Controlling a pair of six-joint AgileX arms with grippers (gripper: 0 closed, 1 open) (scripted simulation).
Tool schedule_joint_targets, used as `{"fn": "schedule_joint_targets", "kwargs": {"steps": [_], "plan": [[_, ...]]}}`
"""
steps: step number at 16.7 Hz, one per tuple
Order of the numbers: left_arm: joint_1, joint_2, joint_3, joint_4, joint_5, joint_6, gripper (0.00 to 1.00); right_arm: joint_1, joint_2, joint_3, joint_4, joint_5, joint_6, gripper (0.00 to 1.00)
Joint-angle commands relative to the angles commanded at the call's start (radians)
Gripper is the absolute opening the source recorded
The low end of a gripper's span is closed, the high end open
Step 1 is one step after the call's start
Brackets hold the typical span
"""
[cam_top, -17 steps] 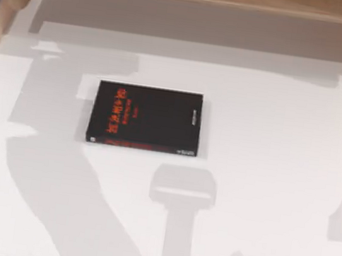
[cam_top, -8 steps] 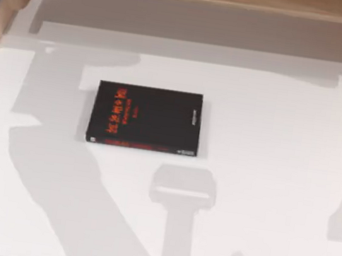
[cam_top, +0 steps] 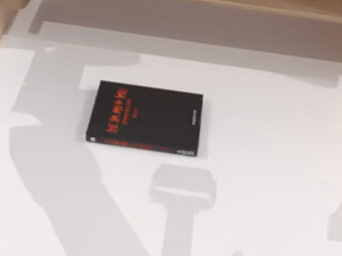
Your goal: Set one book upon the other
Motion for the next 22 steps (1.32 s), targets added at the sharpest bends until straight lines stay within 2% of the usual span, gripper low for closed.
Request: {"fn": "schedule_joint_targets", "kwargs": {"steps": [4, 5, 22], "plan": [[0.0, 0.0, 0.0, 0.0, 0.0, 0.0, 0.02, 0.0, 0.0, 0.0, 0.0, 0.0, 0.0, 1.0], [0.0, 0.0, 0.0, 0.0, 0.0, 0.0, 0.0, 0.0, 0.0, 0.0, 0.0, 0.0, 0.0, 1.0], [0.011, -0.048, -0.028, -0.018, 0.007, 0.002, 0.0, 0.0, 0.0, 0.0, 0.0, 0.0, 0.0, 1.0]]}}
